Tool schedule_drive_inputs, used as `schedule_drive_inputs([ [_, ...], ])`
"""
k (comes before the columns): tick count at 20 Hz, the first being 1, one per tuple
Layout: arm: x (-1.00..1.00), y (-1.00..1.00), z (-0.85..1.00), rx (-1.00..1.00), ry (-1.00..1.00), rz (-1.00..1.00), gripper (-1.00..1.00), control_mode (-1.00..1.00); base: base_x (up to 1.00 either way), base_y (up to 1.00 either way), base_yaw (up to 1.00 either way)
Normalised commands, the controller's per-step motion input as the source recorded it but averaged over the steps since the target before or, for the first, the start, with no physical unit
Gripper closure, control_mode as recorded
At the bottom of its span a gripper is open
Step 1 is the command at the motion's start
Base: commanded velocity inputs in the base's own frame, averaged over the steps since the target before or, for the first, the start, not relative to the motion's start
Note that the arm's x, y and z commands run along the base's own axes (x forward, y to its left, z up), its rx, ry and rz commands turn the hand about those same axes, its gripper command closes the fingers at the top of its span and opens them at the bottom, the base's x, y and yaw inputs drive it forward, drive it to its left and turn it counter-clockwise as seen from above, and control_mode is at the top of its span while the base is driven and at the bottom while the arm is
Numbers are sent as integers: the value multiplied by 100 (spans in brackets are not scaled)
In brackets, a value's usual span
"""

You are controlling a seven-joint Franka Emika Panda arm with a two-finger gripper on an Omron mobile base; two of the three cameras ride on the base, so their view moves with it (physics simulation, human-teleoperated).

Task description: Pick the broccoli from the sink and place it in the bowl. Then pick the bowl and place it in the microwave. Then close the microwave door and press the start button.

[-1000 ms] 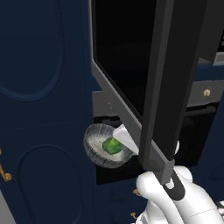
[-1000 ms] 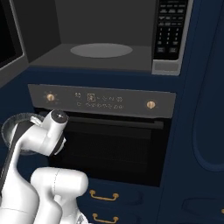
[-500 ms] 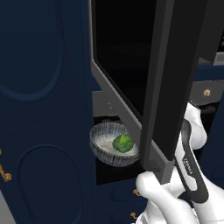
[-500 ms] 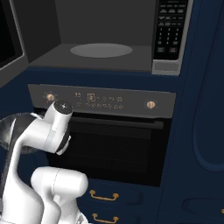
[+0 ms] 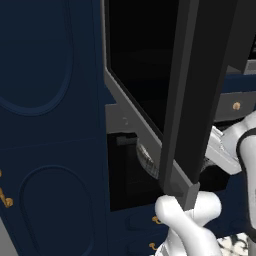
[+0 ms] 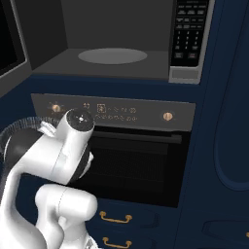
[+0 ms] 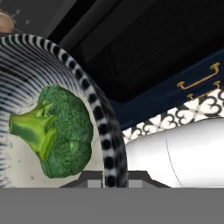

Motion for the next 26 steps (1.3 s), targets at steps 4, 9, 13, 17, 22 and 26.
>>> schedule_drive_inputs([
  [4,-6,-58,91,0,-20,-26,100,-100,0,0,0],
  [9,0,-40,83,0,-23,-27,100,-100,0,0,0],
  [13,0,-28,80,0,-32,-20,100,-100,0,0,0],
  [17,28,-25,80,2,-15,-19,100,-100,0,0,0],
  [22,76,-9,67,1,1,-16,100,-100,0,0,0],
  [26,69,0,47,0,7,-6,100,-100,0,0,0],
])
